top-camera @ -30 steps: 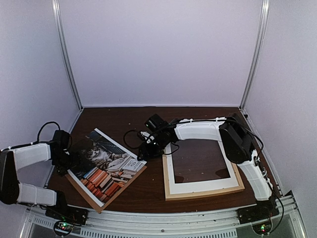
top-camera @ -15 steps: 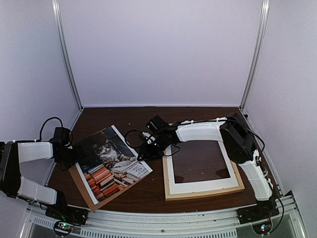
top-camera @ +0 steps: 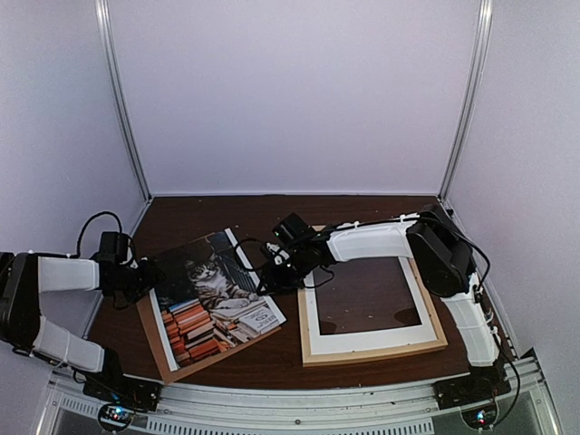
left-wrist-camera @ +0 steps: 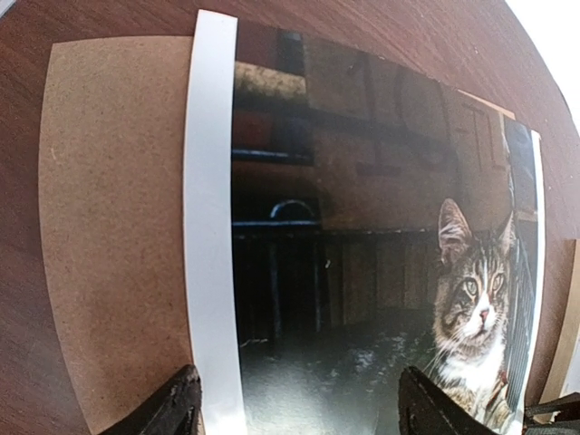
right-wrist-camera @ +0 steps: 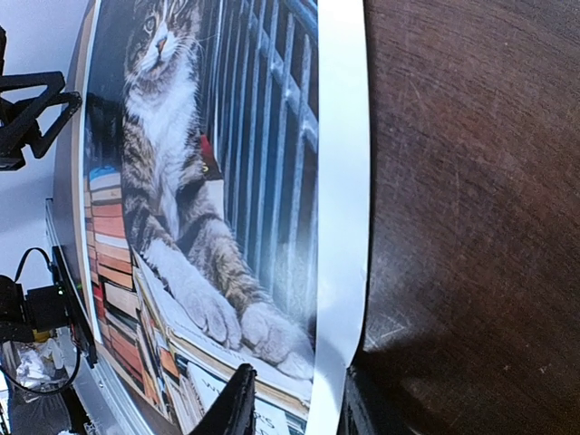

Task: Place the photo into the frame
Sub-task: Pick up the photo from the backboard.

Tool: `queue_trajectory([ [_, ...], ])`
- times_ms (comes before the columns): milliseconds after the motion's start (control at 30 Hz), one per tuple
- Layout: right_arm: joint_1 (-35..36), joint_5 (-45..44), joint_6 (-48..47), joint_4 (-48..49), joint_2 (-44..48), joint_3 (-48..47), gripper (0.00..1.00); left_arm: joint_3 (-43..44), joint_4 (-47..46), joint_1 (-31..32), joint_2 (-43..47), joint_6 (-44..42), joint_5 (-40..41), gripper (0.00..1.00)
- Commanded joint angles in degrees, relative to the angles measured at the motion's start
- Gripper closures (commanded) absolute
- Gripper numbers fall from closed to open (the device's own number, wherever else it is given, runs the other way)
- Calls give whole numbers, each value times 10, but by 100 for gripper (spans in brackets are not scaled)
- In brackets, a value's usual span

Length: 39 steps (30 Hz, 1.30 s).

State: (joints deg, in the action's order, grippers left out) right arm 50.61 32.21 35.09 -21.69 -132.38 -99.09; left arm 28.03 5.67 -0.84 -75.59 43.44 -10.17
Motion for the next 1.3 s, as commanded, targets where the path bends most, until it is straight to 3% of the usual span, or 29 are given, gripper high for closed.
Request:
queue_trajectory([
  [0, -1, 3, 17, 21, 20, 16, 67, -12, -8, 3, -20, 6, -54, 25],
  [467, -8, -10, 42, 30, 51, 47, 74, -22, -20, 2, -22, 3, -46, 25],
  [733, -8, 8, 72, 73, 49, 73, 80, -21, -18, 3, -17, 0, -43, 25],
  [1267, -11, 45, 129, 147, 53, 103, 84, -26, -17, 3, -7, -1, -41, 25],
])
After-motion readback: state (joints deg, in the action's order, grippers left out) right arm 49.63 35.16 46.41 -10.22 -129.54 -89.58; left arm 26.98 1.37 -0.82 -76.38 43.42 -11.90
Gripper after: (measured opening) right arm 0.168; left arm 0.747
